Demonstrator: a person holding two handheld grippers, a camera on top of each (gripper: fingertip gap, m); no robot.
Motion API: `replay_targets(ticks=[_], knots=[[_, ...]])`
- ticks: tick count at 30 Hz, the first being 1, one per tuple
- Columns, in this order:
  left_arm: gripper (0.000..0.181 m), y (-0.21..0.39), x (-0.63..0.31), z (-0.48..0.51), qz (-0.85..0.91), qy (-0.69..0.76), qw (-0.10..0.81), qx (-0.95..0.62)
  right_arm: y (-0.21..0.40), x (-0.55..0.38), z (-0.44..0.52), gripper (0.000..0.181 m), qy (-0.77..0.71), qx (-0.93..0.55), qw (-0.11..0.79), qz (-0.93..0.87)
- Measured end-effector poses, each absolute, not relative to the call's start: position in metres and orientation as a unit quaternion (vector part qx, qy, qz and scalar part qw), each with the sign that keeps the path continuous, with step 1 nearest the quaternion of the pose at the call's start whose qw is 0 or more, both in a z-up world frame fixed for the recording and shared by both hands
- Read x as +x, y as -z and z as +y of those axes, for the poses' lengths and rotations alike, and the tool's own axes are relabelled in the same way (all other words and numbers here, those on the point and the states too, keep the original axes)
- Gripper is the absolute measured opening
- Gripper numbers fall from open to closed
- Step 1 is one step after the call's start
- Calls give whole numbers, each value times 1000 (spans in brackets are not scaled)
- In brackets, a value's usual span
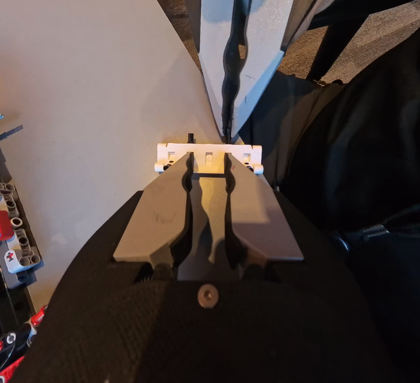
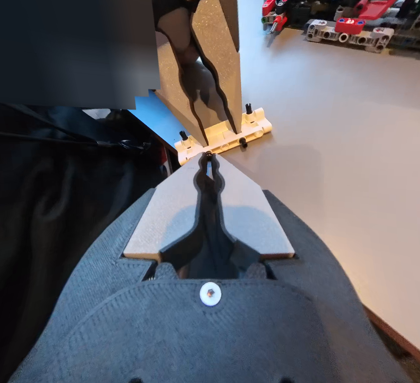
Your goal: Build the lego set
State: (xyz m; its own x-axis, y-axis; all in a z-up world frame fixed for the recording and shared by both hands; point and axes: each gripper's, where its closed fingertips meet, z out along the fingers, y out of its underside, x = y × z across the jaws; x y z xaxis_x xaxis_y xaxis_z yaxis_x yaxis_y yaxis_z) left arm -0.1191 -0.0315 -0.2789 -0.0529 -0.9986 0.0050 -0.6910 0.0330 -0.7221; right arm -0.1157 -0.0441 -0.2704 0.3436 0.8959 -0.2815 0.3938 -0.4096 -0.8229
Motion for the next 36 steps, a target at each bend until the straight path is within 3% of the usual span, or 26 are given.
replay_targets(ticks=[14,24,36], knots=[[24,279,-123,-29,655,283,279,-642,269,-118,-39,2,-475,-782,338,-221],[24,279,-125,-29,653,281,283,-644,274,-120,-45,2,-414,-778,399,-252],[24,279,-125,-27,653,279,283,-645,273,-118,-41,2,-318,-754,355,-452]])
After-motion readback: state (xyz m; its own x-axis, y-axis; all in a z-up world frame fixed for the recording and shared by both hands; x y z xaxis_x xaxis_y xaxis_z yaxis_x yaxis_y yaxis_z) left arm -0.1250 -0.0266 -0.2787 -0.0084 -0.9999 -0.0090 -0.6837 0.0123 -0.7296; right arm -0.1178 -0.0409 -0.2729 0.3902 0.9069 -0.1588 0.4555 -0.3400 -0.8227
